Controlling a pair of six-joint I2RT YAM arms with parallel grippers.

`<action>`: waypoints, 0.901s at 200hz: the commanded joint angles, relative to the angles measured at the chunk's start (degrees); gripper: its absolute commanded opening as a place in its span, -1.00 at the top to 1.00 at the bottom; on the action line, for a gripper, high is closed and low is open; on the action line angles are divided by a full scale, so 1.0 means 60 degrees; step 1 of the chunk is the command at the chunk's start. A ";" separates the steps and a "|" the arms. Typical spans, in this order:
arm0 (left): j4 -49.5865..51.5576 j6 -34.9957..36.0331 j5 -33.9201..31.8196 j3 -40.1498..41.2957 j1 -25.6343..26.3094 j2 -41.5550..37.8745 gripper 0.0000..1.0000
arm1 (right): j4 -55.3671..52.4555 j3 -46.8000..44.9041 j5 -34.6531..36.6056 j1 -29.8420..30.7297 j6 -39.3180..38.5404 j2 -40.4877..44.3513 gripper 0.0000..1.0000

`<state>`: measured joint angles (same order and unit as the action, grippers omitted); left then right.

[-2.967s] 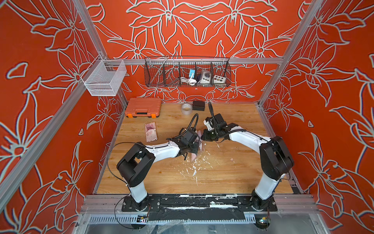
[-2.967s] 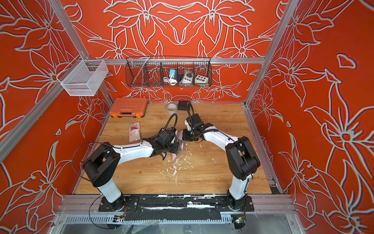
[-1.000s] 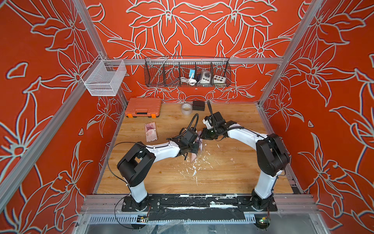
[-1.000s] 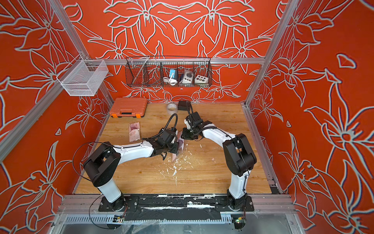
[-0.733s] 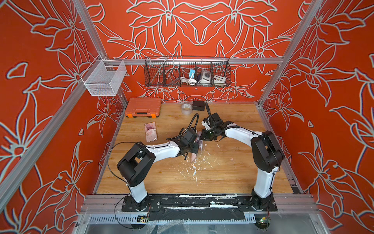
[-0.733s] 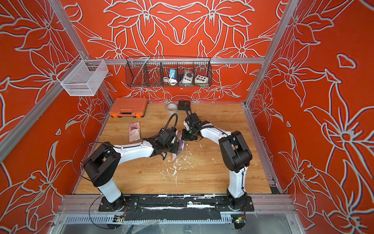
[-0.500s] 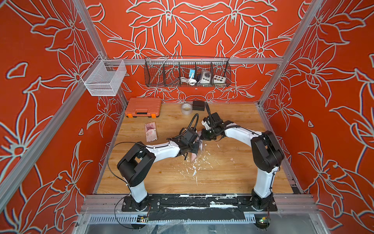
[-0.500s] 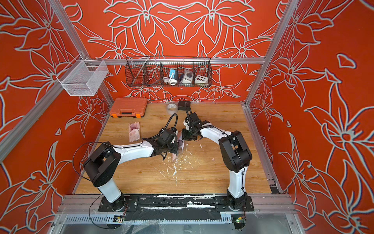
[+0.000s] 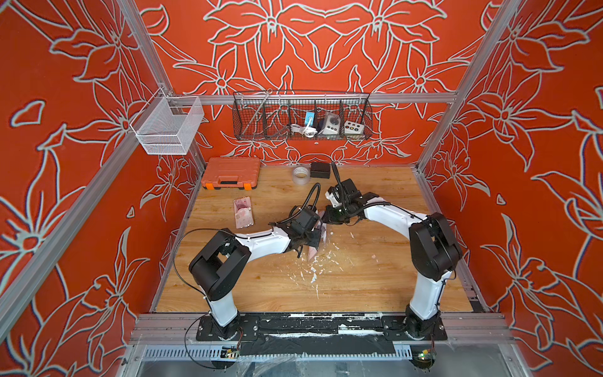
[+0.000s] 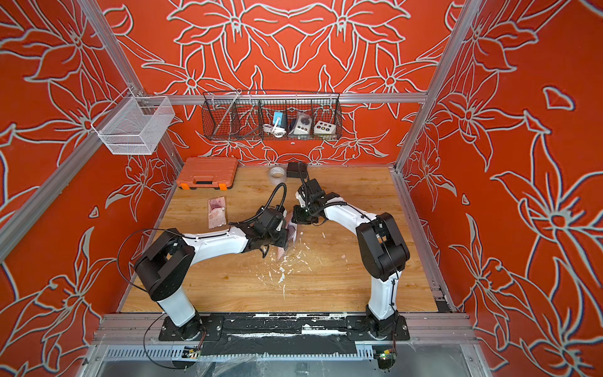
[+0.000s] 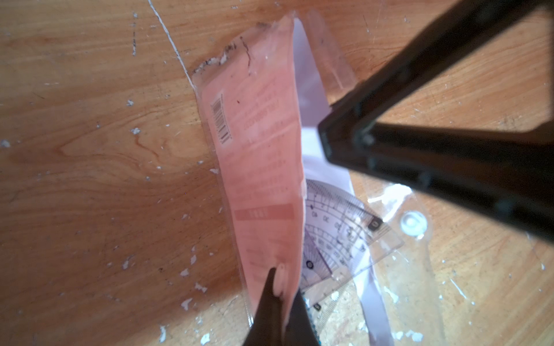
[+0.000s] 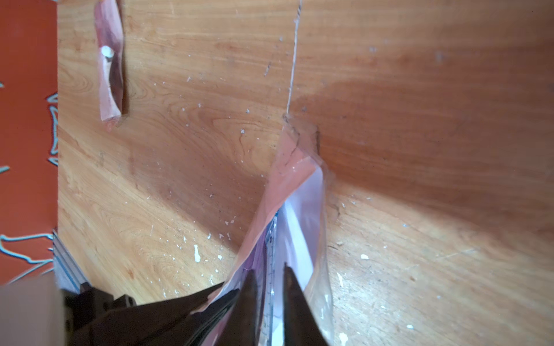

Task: Open the ruler set and take out the ruler
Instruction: Take out the ruler from the ruler set bag.

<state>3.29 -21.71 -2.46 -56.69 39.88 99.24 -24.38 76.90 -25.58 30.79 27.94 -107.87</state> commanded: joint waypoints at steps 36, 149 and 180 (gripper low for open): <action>0.0103 0.0126 -0.0073 0.0190 0.0044 0.0179 1.00 | -0.0027 0.0186 -0.0048 0.0137 -0.0065 -0.0685 0.54; 0.0330 0.0125 -0.0161 0.0058 0.0048 0.0408 1.00 | -0.0507 -0.0132 0.0210 -0.0011 -0.0058 0.0707 1.00; 0.0389 0.0134 -0.0196 0.0014 0.0048 0.0429 1.00 | -0.0643 -0.0262 -0.0009 -0.0128 -0.0088 0.1085 1.00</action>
<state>3.16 -21.69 -2.50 -56.73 39.88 99.44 -26.22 76.64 -25.50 30.79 28.08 -103.79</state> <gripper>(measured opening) 0.047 0.044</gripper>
